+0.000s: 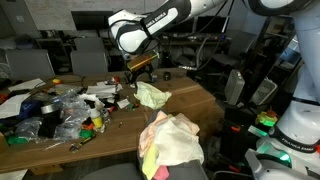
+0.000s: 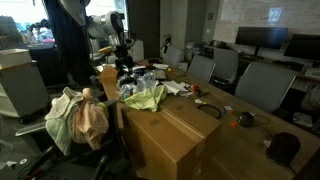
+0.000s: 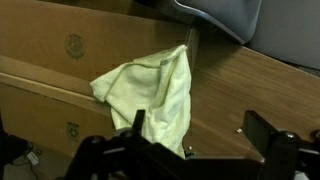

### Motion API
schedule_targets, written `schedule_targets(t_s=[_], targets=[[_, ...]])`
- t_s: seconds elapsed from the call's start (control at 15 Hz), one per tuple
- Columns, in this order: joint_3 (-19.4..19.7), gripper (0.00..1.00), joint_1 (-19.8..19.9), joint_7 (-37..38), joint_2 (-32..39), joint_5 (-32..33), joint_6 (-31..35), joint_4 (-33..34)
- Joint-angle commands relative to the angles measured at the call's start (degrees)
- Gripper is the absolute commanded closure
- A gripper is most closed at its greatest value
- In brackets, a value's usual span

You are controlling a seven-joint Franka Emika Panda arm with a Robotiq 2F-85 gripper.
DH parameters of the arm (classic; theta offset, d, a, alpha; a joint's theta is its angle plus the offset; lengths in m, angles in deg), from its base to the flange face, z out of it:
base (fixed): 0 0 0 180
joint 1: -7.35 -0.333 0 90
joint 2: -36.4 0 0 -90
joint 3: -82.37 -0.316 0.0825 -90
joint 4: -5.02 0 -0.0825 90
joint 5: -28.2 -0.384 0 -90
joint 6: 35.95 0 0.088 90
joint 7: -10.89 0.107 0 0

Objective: Pick up all the clothes from the table and put them on the chair.

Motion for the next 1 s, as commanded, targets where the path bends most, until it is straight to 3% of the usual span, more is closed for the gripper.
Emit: schedule_targets(t_s=[0.0, 0.53, 0.93], targets=[[0.99, 0.00, 0.15, -3.08, 4.01, -1.46, -3.87, 4.08], [2.30, 0.00, 2.74, -6.99, 9.46, -3.30, -6.30, 8.35], [2.19, 0.00, 4.29, -10.45, 13.24, -6.64, -6.41, 15.77]])
